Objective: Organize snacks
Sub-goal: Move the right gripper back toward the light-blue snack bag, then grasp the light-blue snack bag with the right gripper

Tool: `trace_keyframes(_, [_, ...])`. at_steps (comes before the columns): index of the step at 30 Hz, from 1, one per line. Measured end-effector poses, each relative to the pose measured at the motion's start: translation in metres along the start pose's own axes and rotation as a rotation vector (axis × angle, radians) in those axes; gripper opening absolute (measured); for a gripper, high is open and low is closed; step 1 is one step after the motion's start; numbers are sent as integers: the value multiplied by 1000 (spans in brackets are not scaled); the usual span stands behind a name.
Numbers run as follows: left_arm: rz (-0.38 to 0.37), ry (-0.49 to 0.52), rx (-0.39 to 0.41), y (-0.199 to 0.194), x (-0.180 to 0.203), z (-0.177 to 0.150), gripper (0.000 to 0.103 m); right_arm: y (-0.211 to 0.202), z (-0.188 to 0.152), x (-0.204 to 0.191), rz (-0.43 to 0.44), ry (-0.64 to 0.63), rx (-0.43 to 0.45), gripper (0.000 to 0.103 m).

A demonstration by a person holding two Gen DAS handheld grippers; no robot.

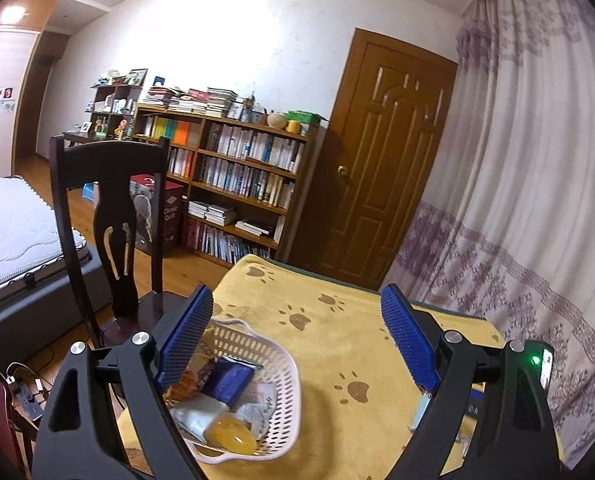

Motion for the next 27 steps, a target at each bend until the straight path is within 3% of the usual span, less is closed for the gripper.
trace_keyframes(2, [-9, 17, -16, 5, 7, -4, 87, 11, 7, 15, -17, 22, -11, 60])
trace_keyframes(9, [-28, 58, -52, 18, 22, -11, 87, 42, 6, 38, 75, 73, -107, 62])
trace_keyframes(17, [-30, 61, -53, 19, 26, -13, 87, 28, -23, 25, 112, -49, -159, 66])
trace_keyframes(23, [-32, 68, -55, 17, 26, -14, 87, 4, -43, 20, 104, -156, -148, 79])
trace_keyframes(27, [-34, 78, -58, 17, 30, -14, 87, -2, -63, 19, 121, -207, -190, 79])
Point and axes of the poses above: each gripper's, at about its wrist camera, not at the fingertips, and y roughly the way its jaws point, x to its right, z to its top, the point moved 4 cm from there along y, roughly the way its jaws point, and after that the axes turned 6 degrees about -x, right-handed, at the moved point
